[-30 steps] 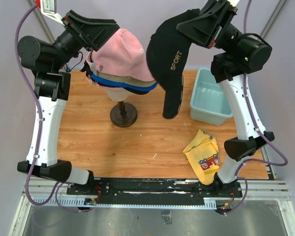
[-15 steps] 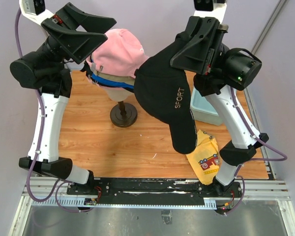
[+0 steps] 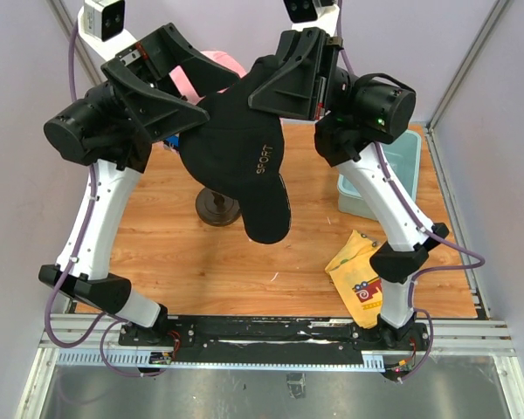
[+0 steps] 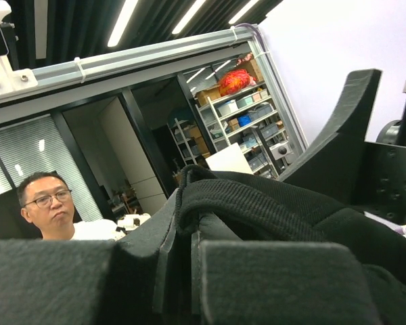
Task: Stack the hats
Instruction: Stack the hat on the hat.
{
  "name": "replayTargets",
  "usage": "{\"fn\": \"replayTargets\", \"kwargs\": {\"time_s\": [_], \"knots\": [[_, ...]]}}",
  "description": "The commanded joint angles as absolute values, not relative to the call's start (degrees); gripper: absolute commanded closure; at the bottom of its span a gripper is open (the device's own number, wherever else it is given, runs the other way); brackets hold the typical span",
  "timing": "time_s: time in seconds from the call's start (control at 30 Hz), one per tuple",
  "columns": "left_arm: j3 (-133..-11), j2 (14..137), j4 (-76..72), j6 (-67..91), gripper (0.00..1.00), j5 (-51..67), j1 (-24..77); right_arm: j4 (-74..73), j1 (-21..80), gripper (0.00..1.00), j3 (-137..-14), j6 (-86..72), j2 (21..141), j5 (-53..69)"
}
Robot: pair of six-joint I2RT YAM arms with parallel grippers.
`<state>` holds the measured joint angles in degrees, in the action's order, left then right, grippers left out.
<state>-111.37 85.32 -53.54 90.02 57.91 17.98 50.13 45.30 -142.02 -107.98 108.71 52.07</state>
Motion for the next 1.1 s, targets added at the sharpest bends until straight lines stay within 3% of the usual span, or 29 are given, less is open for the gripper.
{"fn": "replayTargets", "kwargs": {"time_s": [0.0,0.13,0.23,0.3,0.4,0.5,0.57,0.6,0.8,0.93,1.07], "knots": [[-111.02,84.73,-58.69,92.62,0.00,61.18,20.26,50.38,45.16,1.00,-145.57,-107.28,108.88,51.13],[-111.12,85.60,-62.84,95.53,0.01,61.87,22.23,50.55,43.82,1.00,-145.33,-107.85,108.81,50.53],[-112.31,86.59,-63.39,95.59,0.11,62.91,24.26,50.80,43.01,1.00,-145.29,-108.40,108.81,49.85],[-112.84,87.16,-64.41,95.92,0.23,63.25,25.40,50.99,42.75,1.00,-145.04,-108.70,108.89,49.68],[-113.39,88.03,-65.12,96.64,0.52,63.21,26.58,51.35,42.47,1.00,-144.55,-109.14,109.10,49.17],[-113.99,88.73,-65.47,96.79,0.70,63.34,27.46,51.66,42.25,1.00,-144.56,-110.02,109.69,48.83],[-114.82,89.37,-65.27,96.79,0.93,63.56,27.83,51.89,41.87,1.00,-144.75,-110.57,110.07,48.70],[-115.13,89.57,-65.10,96.70,0.99,63.75,27.86,52.21,41.49,1.00,-144.67,-110.78,110.12,48.62],[-117.22,88.27,-49.37,82.82,1.00,61.14,27.79,53.29,37.76,0.98,-140.97,-111.49,107.90,49.01],[-120.12,85.80,-32.03,70.56,0.99,52.32,25.63,51.44,32.43,0.70,-130.63,-107.30,101.23,50.98],[-120.48,82.83,-20.57,66.66,1.00,39.86,22.57,50.18,25.04,0.53,-120.09,-102.91,94.19,51.27]]}}
